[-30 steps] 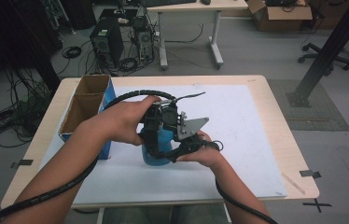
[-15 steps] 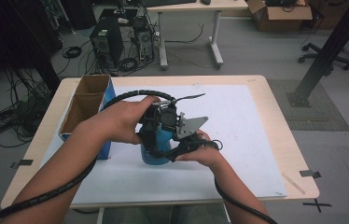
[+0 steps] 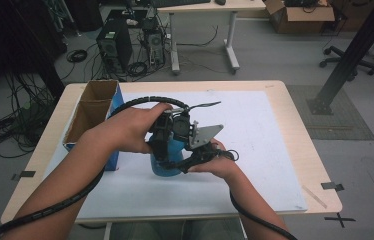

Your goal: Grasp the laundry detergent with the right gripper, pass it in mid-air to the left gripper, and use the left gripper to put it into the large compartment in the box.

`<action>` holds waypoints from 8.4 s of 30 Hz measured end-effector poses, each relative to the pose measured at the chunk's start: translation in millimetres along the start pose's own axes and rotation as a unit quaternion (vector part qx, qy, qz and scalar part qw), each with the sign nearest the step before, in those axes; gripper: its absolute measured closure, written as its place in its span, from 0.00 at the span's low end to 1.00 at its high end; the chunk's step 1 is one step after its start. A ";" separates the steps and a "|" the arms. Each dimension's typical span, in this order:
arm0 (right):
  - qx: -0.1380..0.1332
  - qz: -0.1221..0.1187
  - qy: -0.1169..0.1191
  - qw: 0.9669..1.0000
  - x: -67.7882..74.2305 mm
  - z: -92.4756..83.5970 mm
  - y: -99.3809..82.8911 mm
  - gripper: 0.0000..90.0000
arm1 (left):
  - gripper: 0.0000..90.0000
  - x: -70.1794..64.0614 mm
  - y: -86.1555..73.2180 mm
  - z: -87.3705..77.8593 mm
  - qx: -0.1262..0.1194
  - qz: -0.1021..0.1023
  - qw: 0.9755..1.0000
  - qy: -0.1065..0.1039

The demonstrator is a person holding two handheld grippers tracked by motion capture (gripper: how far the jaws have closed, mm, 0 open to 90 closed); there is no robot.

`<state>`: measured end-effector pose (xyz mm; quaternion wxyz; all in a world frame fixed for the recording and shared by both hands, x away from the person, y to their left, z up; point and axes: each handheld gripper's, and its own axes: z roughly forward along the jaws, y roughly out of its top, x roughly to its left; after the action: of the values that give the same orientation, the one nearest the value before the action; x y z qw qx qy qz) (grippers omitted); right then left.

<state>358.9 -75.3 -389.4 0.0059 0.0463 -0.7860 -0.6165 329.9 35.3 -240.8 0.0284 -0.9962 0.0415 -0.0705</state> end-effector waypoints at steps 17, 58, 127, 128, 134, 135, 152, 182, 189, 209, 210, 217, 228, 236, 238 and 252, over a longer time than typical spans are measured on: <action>-0.001 -0.003 -0.002 1.000 1.3 3.9 0.0 0.51 | 0.42 0.8 1.0 -0.2 0.023 -0.005 1.000 -0.006; 0.036 0.020 -0.045 0.998 -1.5 -31.1 15.9 0.08 | 0.42 11.6 -0.3 -17.6 0.014 -0.048 0.998 -0.031; 0.387 0.047 -0.027 0.920 -30.4 -135.6 58.2 0.04 | 0.42 49.9 -87.2 -88.6 -0.016 -0.479 0.875 -0.070; 0.392 0.047 -0.026 0.918 -30.5 -135.1 58.2 0.04 | 0.42 50.4 -90.5 -90.4 -0.016 -0.487 0.871 -0.071; 0.409 0.046 -0.022 0.911 -32.2 -134.7 61.8 0.04 | 0.42 54.1 -110.0 -102.5 -0.021 -0.522 0.850 -0.069; 0.411 0.043 -0.021 0.910 -32.9 -134.9 62.8 0.04 | 0.42 54.9 -114.1 -104.7 -0.021 -0.532 0.844 -0.069; 0.465 0.046 -0.007 0.884 -40.2 -133.7 67.0 0.04 | 0.42 66.5 -172.6 -136.5 -0.017 -0.634 0.772 -0.046; 0.513 0.051 0.012 0.857 -48.9 -130.8 74.0 0.04 | 0.42 81.8 -229.0 -158.0 0.009 -0.716 0.698 0.000; 0.513 0.060 0.013 0.856 -48.3 -131.6 68.0 0.04 | 0.42 84.2 -234.7 -148.5 0.006 -0.719 0.695 -0.002; 0.508 0.063 0.020 0.859 -44.2 -128.6 62.1 0.04 | 0.42 91.0 -234.2 -103.7 0.016 -0.713 0.700 -0.019; 0.509 0.062 0.021 0.858 -44.4 -128.4 61.9 0.04 | 0.42 90.8 -234.5 -100.6 0.017 -0.713 0.700 -0.020; 0.506 0.064 0.022 0.860 -43.1 -127.1 59.0 0.04 | 0.42 90.2 -238.6 -79.8 0.020 -0.715 0.699 -0.029; 0.505 0.064 0.025 0.860 -41.4 -123.5 57.3 0.04 | 0.42 89.6 -236.8 -55.0 0.026 -0.712 0.701 -0.034; 0.502 0.063 0.023 0.862 -40.1 -124.4 57.6 0.04 | 0.42 87.8 -237.8 -38.6 0.020 -0.712 0.701 -0.036; 0.502 0.064 0.024 0.862 -39.7 -124.4 56.9 0.04 | 0.42 87.3 -237.0 -34.0 0.023 -0.711 0.702 -0.034; 0.499 0.063 0.028 0.864 -40.1 -122.5 52.2 0.04 | 0.42 84.6 -233.6 0.7 0.035 -0.711 0.702 -0.033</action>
<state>403.5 -178.4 -307.5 0.0427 0.0107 -0.9893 -0.1392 431.9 260.4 -215.2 0.0056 -0.7302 -0.6821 -0.0386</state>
